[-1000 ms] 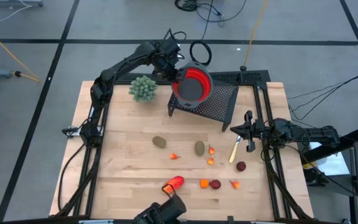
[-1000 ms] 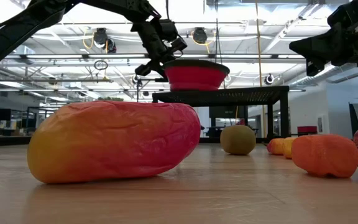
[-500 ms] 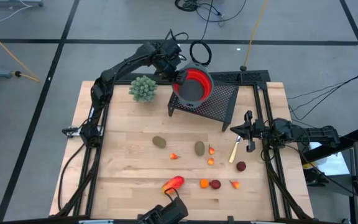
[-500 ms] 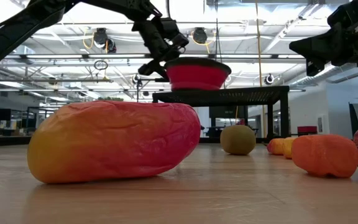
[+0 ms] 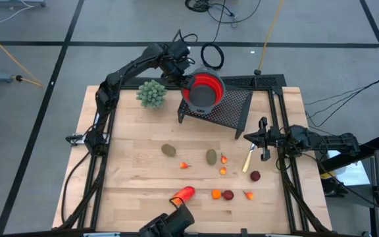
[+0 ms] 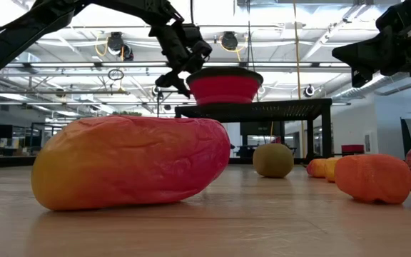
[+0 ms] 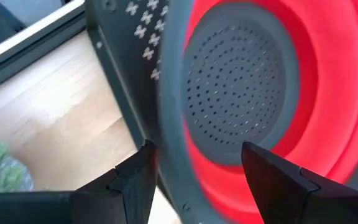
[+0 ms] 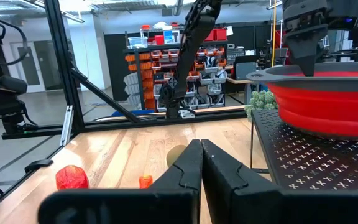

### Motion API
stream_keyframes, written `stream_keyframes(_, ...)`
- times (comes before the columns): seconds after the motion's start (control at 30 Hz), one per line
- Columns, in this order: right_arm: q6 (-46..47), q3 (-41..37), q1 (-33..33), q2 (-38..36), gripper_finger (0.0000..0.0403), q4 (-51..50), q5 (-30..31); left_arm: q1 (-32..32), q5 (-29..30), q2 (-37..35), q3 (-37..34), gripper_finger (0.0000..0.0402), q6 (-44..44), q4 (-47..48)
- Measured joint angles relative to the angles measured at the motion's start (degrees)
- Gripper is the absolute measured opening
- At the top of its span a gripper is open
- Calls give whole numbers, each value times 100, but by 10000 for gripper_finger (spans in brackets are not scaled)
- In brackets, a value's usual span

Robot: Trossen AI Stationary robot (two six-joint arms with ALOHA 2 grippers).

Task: Pick & Place Fruit
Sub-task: Put the red strainer bowl on the shelf, then put the kiwi into the red strainer bowl

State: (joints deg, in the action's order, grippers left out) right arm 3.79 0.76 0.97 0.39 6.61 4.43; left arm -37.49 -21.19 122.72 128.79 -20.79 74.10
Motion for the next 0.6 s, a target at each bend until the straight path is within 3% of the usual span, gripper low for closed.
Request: stream_keyframes(0.6,0,0,0,2,0,-2,0,-356,-341,-258,0,232,115,26)
